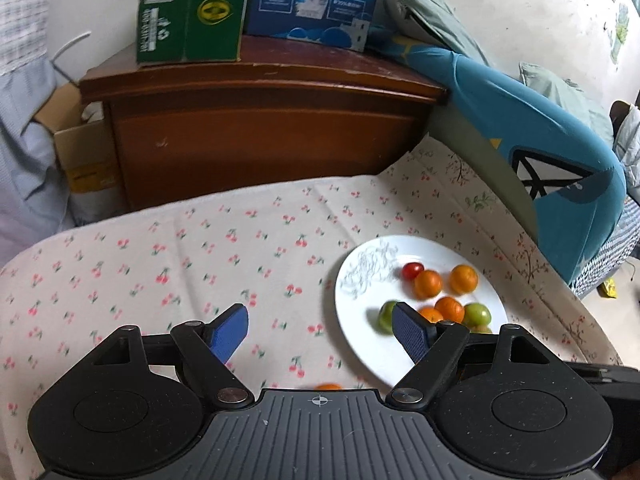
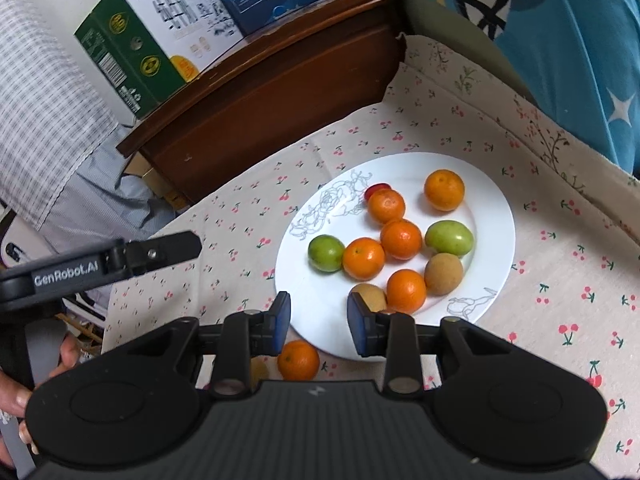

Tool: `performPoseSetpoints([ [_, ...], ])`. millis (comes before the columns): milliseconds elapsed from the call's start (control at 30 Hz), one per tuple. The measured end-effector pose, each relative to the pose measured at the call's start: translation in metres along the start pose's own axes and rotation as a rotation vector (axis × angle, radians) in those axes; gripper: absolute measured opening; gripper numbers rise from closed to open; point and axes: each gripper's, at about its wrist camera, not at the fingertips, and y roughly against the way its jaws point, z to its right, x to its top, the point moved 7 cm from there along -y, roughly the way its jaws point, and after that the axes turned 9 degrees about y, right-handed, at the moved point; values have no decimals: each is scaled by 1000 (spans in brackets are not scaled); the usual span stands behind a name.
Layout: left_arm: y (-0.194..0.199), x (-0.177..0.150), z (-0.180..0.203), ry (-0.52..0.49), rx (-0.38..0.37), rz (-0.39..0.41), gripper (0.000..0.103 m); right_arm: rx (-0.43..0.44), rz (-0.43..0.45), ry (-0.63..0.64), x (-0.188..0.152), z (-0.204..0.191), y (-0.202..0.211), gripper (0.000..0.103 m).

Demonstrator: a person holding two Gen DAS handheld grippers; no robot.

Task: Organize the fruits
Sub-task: 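Open the left tool to drop the tomato while the right tool releases the kiwi on the plate, then withdraw both tools from the plate toward the loose fruits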

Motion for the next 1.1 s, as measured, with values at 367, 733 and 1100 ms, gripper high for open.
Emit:
performPoseSetpoints([
  [367, 22, -16, -16, 24, 38, -9, 80, 5, -10, 58, -9, -10, 12, 33],
  [733, 31, -41, -27, -38, 66, -27, 80, 62, -75, 173, -32, -32, 10, 33],
  [1100, 31, -71, -41, -119, 76, -67, 80, 89, -136, 255, -52, -47, -3, 33],
])
